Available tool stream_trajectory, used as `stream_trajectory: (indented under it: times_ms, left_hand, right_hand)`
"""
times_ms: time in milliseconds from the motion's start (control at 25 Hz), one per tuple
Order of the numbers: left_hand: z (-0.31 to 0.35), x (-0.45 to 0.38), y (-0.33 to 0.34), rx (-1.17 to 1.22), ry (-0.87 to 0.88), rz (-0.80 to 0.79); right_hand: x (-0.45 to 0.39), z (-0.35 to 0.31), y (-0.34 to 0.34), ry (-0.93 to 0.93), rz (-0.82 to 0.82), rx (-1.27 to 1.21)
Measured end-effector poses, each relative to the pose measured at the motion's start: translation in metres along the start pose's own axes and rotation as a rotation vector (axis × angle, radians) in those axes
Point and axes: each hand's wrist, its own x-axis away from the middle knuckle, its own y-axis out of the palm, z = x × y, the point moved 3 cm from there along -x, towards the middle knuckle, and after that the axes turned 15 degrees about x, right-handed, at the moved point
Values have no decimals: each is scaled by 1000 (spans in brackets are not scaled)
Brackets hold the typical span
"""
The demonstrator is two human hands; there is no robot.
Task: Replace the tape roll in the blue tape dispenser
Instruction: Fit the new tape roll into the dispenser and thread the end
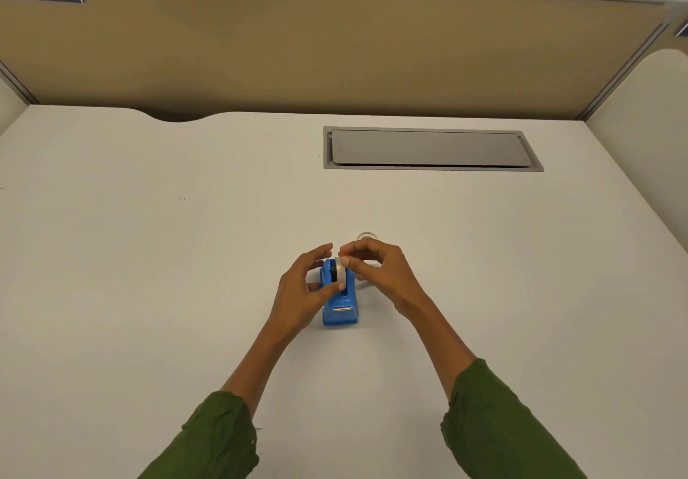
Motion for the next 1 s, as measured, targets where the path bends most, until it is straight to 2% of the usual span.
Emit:
stream_trajectory:
  times_ms: [160,400,560,640,840,1000]
  left_hand:
    - [-1,1,0,6,11,10]
    - [-1,1,-1,6,-8,2]
    - [-2,0,-1,7,7,12]
    - [-3,0,-1,4,10,16]
    - [-4,1,-2,12,27,-3]
    - [-4,-1,-3,25,22,-8]
  right_hand:
    - [2,1,-1,-12,-67,-9]
    - [-6,-2,5,6,81,25]
    - [1,1,3,-1,-69,-8]
    - [2,3,3,-4,-93,-5]
    - [-1,1,5,29,21,-26]
    - [-1,1,3,52,21,-31]
